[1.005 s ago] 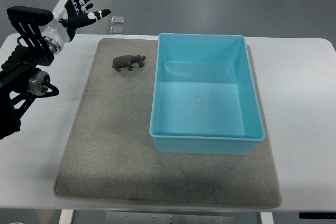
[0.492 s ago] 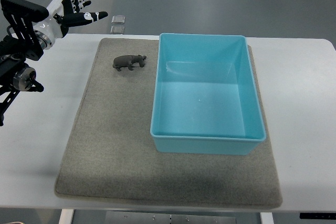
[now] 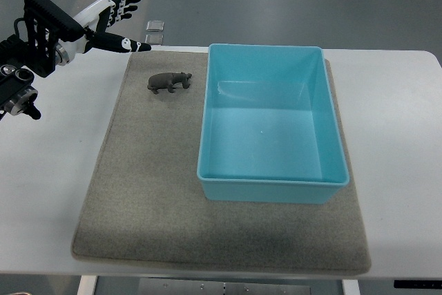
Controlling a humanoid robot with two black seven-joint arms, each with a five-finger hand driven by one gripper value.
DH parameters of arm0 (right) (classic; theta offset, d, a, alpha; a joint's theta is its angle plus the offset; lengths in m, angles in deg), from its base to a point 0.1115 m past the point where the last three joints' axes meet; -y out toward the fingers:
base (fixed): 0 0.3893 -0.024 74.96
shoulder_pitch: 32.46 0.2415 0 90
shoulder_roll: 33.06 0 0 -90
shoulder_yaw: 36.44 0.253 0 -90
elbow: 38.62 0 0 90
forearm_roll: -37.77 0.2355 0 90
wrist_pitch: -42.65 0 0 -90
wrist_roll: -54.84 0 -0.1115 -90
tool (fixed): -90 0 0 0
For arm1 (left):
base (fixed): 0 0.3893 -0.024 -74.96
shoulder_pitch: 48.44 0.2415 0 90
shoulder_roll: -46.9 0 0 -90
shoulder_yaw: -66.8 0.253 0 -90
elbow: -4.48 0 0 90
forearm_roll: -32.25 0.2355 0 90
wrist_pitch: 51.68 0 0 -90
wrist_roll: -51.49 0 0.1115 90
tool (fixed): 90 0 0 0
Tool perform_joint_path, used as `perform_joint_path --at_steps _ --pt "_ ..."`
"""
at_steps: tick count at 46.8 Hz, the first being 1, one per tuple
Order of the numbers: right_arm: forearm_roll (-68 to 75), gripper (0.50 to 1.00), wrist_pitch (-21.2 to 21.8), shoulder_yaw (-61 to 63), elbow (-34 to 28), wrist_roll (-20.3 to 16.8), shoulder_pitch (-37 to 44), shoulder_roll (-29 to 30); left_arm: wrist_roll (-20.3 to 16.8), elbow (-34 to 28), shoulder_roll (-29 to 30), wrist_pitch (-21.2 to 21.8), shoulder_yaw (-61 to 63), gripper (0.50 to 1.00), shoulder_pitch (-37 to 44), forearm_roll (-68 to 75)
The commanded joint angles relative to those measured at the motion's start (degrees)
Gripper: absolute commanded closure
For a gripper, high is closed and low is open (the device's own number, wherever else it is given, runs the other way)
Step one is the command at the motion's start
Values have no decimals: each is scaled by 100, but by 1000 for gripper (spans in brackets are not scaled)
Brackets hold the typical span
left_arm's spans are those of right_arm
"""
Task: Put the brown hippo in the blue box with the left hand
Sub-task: 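Reach the left hand forward and down toward the brown toy hippo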
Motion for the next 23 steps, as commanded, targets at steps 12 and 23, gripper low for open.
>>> perform_joint_path --at_steps 12,23 --pt "0 564 0 0 0 0 0 0 536 -145 -19 5 1193 508 -632 220" --pt "0 564 0 0 0 0 0 0 703 -154 -107 84 1493 510 -817 808"
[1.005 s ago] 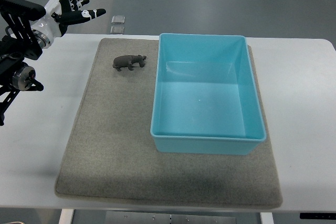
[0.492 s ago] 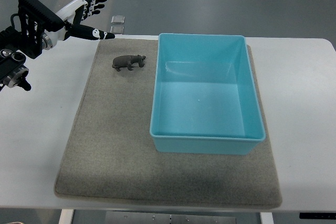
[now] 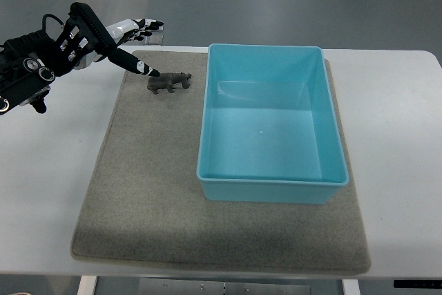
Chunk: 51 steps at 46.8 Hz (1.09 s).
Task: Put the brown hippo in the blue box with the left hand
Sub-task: 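Reach the left hand forward and down toward the brown toy hippo, then close the left hand fingers around the brown hippo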
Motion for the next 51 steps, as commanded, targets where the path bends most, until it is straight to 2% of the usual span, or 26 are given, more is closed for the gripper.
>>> perform_joint_path --at_steps 1,11,27,38,51 --pt "0 564 0 0 0 0 0 0 0 -6 -34 28 18 510 -13 394" --pt "0 564 0 0 0 0 0 0 18 -41 -70 37 35 516 -13 711" --pt "0 564 0 0 0 0 0 0 106 -1192 -816 37 35 525 -13 1212" --pt "0 564 0 0 0 0 0 0 106 -1280 -984 37 35 531 -13 1203" --pt "0 564 0 0 0 0 0 0 106 -1263 -1107 46 35 598 -13 1186"
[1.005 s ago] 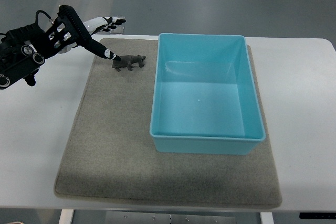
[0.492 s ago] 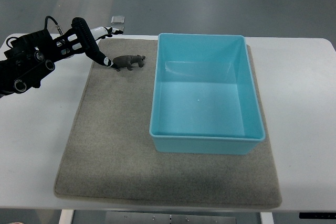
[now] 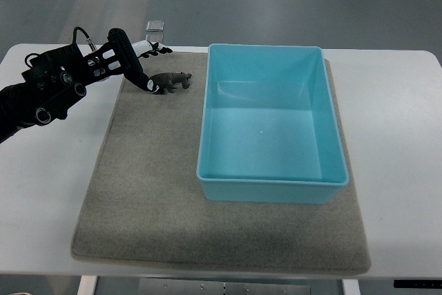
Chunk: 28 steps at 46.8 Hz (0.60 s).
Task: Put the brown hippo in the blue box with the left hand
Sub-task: 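Close the left hand fingers around the brown hippo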
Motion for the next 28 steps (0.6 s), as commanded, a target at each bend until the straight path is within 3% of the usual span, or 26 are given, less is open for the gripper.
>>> perform_joint_path --at_steps 1,28 --pt "0 564 0 0 0 0 1 0 -1 -11 -92 8 0 598 0 -1" --pt "0 564 0 0 0 0 1 0 0 -37 -162 175 44 649 0 8"
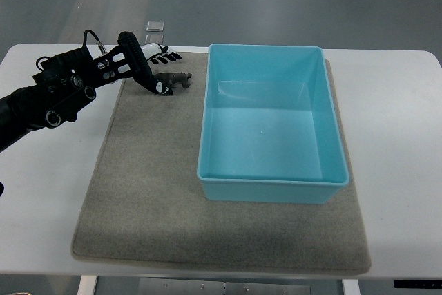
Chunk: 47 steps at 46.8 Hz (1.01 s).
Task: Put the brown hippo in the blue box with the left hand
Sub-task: 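Close the left hand fingers around the brown hippo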
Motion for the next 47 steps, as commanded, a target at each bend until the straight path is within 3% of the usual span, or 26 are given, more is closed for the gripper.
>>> perform_joint_path --at_steps 1,8,35,47 --pt "0 564 0 0 0 0 0 0 0 0 6 56 0 649 0 0" --pt "0 564 0 0 0 0 0 0 0 0 42 56 9 673 0 0" --pt "0 564 0 0 0 0 0 0 -18 62 182 38 0 649 -18 -9" --pt "0 564 0 0 0 0 0 0 0 44 173 56 0 701 -9 0"
